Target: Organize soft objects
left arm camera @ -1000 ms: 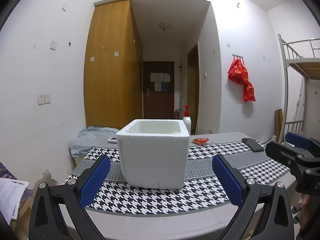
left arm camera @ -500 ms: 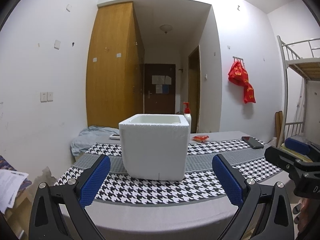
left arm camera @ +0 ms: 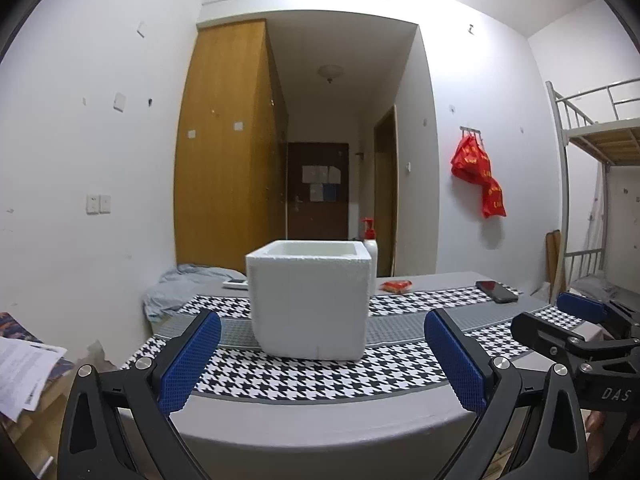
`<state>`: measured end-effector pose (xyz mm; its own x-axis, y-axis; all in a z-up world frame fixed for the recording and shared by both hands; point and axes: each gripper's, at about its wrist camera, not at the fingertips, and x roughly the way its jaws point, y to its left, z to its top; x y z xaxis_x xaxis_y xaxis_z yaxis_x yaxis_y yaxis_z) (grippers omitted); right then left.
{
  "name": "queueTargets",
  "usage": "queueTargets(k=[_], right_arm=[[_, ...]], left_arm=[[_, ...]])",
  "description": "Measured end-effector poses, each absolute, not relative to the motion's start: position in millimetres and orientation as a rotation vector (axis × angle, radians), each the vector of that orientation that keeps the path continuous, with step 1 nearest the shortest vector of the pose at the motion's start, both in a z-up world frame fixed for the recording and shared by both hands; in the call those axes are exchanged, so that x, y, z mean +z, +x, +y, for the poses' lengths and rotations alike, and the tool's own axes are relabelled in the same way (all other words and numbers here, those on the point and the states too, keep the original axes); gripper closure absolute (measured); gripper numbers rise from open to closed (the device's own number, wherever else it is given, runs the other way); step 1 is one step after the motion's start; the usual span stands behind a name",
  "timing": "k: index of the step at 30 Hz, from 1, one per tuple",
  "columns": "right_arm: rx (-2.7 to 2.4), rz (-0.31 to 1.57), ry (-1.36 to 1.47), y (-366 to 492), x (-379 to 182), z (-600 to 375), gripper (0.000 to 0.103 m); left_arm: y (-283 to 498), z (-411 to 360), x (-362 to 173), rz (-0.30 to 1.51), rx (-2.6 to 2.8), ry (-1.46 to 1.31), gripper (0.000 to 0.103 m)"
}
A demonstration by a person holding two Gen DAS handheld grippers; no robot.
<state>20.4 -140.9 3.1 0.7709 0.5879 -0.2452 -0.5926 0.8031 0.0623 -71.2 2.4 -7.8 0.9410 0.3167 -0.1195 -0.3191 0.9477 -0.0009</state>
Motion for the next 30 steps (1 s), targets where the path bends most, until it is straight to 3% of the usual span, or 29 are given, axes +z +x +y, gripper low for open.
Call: queueTargets(k=[30], right_arm=[[0.642, 0.28, -0.034, 22.4, -3.2, -140.9, 0.003]], left_arm=[[-66.4, 4.3, -13.7, 0.138, 0.324, -0.031, 0.001]])
